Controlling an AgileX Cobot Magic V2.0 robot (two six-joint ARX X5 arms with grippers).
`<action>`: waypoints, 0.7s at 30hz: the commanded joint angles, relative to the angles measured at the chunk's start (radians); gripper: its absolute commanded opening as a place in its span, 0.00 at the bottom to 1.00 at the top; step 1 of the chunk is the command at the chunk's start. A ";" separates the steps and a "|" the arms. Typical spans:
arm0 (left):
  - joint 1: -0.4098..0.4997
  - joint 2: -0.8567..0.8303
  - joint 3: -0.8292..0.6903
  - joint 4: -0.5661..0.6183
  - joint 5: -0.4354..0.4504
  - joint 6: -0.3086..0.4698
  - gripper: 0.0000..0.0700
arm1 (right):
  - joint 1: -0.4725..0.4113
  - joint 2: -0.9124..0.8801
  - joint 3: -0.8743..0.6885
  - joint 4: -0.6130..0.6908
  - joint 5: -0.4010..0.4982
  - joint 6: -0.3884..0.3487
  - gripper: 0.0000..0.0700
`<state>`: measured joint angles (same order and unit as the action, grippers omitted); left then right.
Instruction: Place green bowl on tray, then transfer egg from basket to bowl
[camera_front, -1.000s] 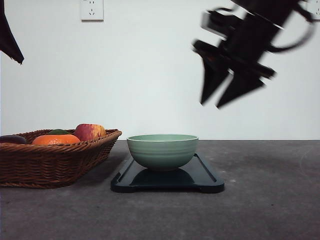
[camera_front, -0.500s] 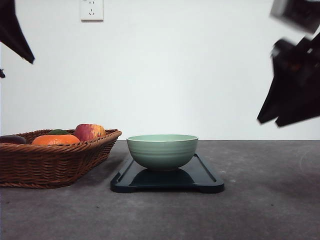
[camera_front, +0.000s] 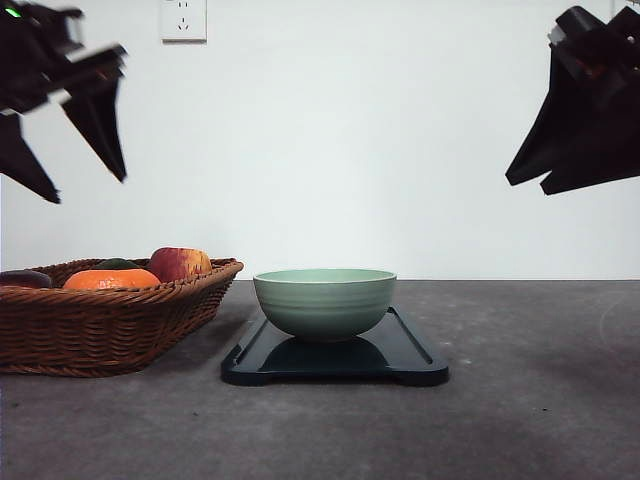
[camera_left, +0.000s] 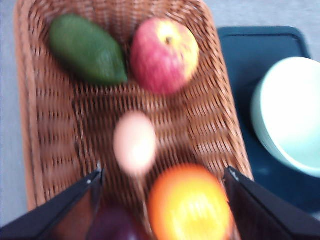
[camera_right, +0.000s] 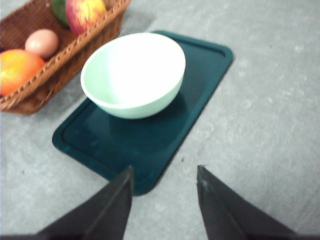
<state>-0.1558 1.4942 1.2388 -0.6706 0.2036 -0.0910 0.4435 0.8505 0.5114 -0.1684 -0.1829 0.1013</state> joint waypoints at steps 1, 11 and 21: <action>-0.009 0.064 0.055 -0.003 -0.011 0.031 0.67 | 0.006 0.005 0.005 0.011 0.000 -0.001 0.36; -0.050 0.252 0.135 -0.049 -0.112 0.135 0.67 | 0.006 0.005 0.005 0.012 0.000 -0.001 0.36; -0.061 0.311 0.135 -0.031 -0.129 0.134 0.67 | 0.006 0.005 0.005 0.018 0.001 -0.005 0.36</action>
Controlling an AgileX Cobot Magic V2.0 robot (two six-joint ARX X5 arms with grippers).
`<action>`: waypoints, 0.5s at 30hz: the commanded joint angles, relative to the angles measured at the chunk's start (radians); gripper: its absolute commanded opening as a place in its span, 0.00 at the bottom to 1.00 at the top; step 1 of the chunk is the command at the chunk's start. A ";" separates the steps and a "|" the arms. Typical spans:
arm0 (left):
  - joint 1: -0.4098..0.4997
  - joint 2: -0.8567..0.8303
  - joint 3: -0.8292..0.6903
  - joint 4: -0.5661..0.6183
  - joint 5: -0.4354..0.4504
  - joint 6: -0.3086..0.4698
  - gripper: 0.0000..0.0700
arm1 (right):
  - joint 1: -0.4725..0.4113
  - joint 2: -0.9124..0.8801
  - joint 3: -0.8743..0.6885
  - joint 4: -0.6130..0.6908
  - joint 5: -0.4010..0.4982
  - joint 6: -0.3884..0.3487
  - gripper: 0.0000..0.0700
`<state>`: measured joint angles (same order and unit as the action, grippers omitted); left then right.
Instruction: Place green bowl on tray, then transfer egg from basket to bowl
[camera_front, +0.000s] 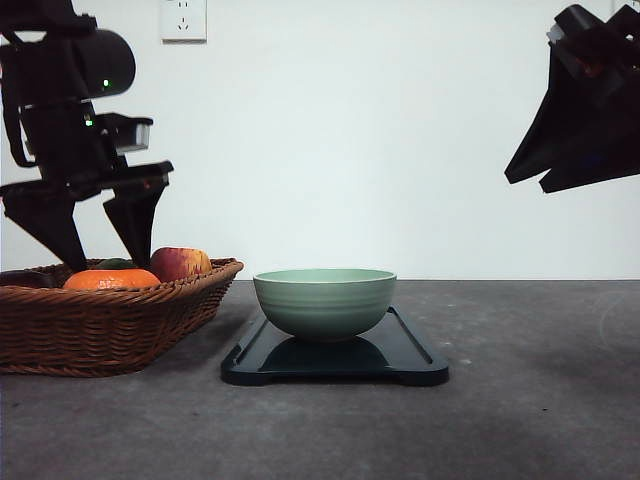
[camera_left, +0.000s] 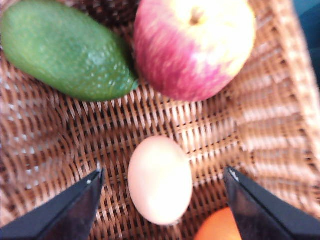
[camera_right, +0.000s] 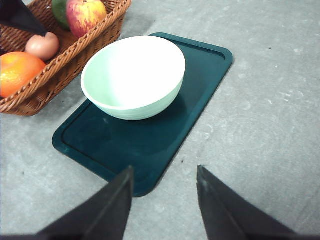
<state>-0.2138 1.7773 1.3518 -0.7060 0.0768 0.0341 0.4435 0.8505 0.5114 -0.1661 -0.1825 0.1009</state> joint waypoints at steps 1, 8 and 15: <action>-0.003 0.033 0.022 0.004 -0.003 0.008 0.67 | 0.006 0.005 0.005 0.020 0.001 -0.006 0.36; -0.003 0.062 0.022 0.025 -0.002 0.002 0.67 | 0.006 0.005 0.005 0.080 0.000 -0.004 0.36; -0.003 0.091 0.022 0.024 -0.002 -0.001 0.67 | 0.006 0.005 0.005 0.095 0.000 -0.004 0.36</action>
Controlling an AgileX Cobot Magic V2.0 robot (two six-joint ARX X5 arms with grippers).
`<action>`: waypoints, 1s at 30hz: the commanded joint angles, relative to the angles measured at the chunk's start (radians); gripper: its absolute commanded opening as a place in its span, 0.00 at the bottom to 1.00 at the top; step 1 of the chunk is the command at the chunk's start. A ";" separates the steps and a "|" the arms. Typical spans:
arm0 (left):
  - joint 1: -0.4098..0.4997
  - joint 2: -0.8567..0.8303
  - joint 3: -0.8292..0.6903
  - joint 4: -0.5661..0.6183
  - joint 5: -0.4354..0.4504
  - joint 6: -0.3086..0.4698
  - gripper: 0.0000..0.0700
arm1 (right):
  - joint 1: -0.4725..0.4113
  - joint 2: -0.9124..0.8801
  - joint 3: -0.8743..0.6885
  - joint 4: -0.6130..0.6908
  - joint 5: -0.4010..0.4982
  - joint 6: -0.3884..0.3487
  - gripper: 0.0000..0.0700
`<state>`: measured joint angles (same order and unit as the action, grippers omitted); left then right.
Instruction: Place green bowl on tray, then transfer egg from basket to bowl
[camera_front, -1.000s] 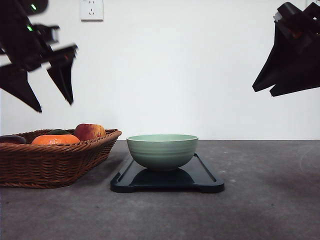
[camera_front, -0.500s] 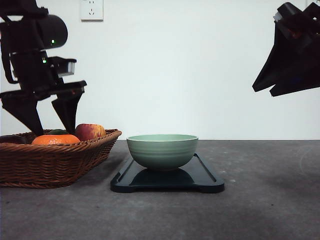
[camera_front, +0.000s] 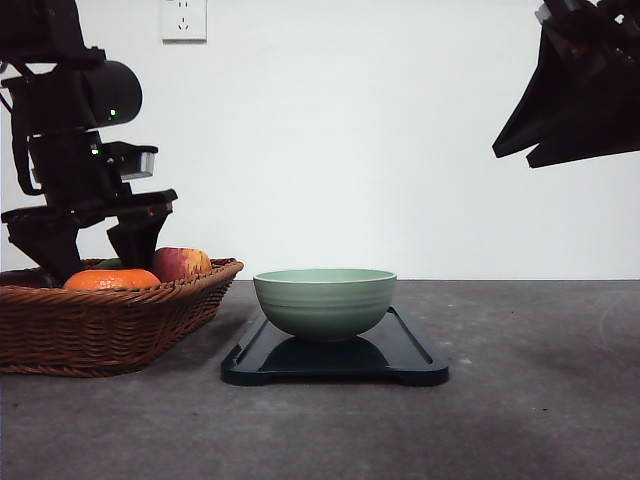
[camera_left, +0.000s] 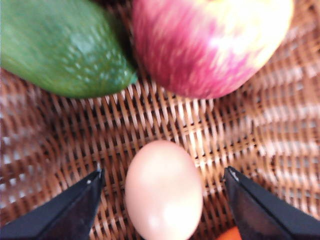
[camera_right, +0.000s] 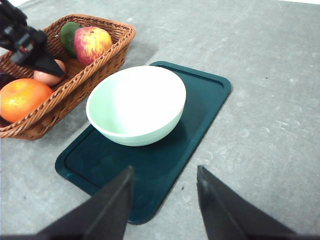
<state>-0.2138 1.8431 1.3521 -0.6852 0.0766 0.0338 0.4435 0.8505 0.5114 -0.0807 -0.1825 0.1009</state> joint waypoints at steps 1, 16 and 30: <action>-0.003 0.027 0.022 0.003 -0.002 -0.001 0.67 | 0.006 0.005 0.005 0.010 0.000 -0.004 0.36; -0.003 0.030 0.022 0.000 -0.002 -0.001 0.31 | 0.006 0.005 0.005 0.010 0.000 -0.004 0.36; -0.002 0.029 0.066 -0.065 -0.002 -0.001 0.21 | 0.006 0.005 0.005 0.010 0.000 -0.003 0.36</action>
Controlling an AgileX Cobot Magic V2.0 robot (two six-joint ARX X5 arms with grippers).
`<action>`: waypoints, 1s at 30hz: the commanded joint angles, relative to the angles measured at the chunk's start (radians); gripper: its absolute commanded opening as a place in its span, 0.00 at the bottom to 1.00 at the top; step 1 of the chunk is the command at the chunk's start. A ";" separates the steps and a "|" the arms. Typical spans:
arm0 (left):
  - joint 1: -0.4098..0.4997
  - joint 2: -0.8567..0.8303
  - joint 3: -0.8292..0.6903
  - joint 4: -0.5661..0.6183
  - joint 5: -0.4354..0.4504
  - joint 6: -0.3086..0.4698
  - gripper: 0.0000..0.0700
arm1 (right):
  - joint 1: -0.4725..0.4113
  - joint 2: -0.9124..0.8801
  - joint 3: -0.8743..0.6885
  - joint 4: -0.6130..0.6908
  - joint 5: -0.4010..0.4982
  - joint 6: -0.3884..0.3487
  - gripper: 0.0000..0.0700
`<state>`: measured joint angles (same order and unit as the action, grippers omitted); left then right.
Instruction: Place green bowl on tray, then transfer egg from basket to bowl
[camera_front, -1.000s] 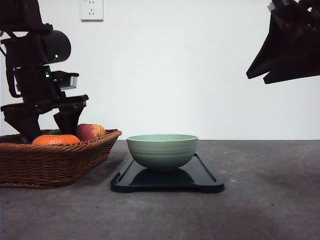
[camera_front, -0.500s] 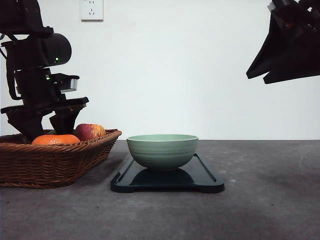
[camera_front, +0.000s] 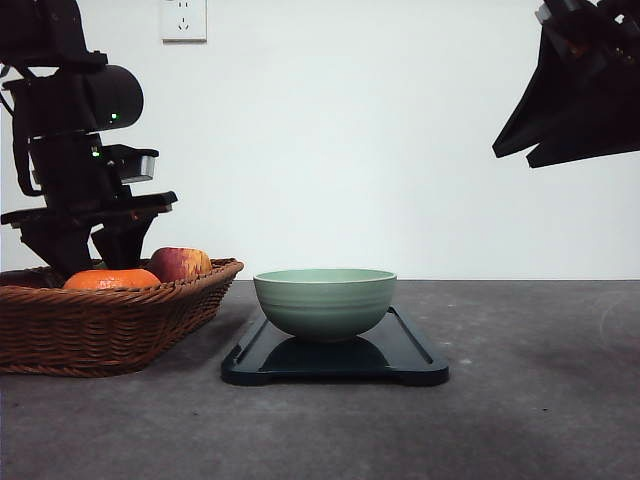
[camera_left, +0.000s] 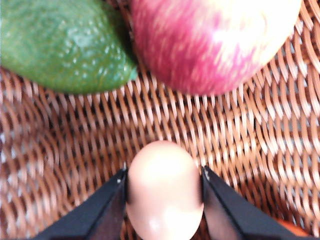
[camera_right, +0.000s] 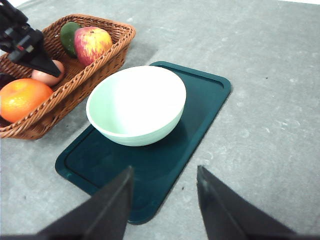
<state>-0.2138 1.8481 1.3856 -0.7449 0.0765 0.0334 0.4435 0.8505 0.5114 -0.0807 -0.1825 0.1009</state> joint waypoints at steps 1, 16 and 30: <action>-0.002 0.024 0.048 -0.025 -0.002 0.000 0.21 | 0.006 0.005 0.005 0.009 0.000 -0.003 0.36; -0.036 0.022 0.288 -0.153 0.186 -0.029 0.21 | 0.006 0.005 0.005 0.005 0.000 -0.003 0.36; -0.252 0.034 0.299 0.076 0.221 -0.034 0.22 | 0.006 0.005 0.005 0.005 0.000 -0.004 0.36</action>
<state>-0.4565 1.8524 1.6596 -0.6831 0.3045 -0.0109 0.4435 0.8505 0.5114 -0.0849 -0.1825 0.1009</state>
